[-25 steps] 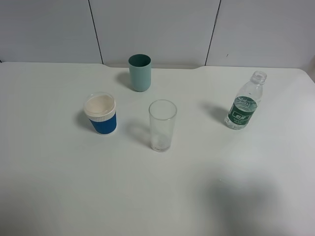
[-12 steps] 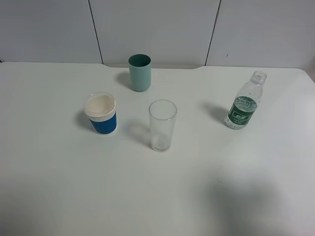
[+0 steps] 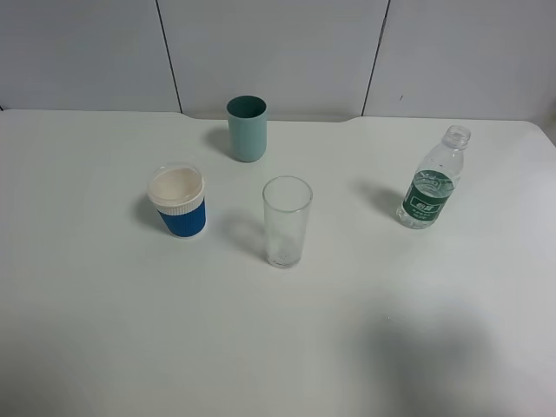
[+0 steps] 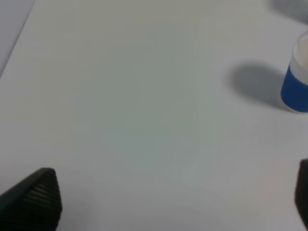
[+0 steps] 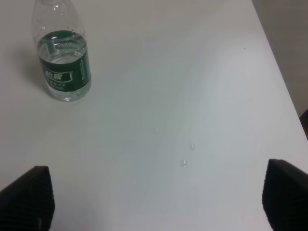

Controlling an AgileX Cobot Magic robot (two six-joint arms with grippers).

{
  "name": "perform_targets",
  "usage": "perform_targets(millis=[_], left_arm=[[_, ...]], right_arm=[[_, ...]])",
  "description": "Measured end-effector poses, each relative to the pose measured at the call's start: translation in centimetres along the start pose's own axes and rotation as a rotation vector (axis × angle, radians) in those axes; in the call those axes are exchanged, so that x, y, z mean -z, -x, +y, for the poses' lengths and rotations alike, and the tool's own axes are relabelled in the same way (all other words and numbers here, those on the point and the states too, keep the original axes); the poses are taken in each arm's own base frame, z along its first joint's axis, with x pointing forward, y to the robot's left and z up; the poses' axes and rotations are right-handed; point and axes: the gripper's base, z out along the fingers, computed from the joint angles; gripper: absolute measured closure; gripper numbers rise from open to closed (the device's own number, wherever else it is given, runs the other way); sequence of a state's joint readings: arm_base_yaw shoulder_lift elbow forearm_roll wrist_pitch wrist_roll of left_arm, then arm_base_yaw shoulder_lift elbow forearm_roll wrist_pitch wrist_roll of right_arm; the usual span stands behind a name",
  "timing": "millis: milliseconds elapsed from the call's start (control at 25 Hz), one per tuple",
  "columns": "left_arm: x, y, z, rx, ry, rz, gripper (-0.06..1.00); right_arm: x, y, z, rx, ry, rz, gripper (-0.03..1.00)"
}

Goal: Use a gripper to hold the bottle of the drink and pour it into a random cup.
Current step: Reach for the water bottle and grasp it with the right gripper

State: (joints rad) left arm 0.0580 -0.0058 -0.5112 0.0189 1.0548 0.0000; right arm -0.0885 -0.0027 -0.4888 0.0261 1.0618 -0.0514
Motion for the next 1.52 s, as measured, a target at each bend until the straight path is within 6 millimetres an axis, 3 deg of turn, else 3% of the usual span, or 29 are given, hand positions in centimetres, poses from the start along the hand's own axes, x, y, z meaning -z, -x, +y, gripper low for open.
perform_targets(millis=[1520], left_arm=[[0.00, 0.00, 0.01, -0.001, 0.001, 0.000, -0.04]], right_arm=[[0.00, 0.00, 0.00, 0.000, 0.000, 0.000, 0.12]])
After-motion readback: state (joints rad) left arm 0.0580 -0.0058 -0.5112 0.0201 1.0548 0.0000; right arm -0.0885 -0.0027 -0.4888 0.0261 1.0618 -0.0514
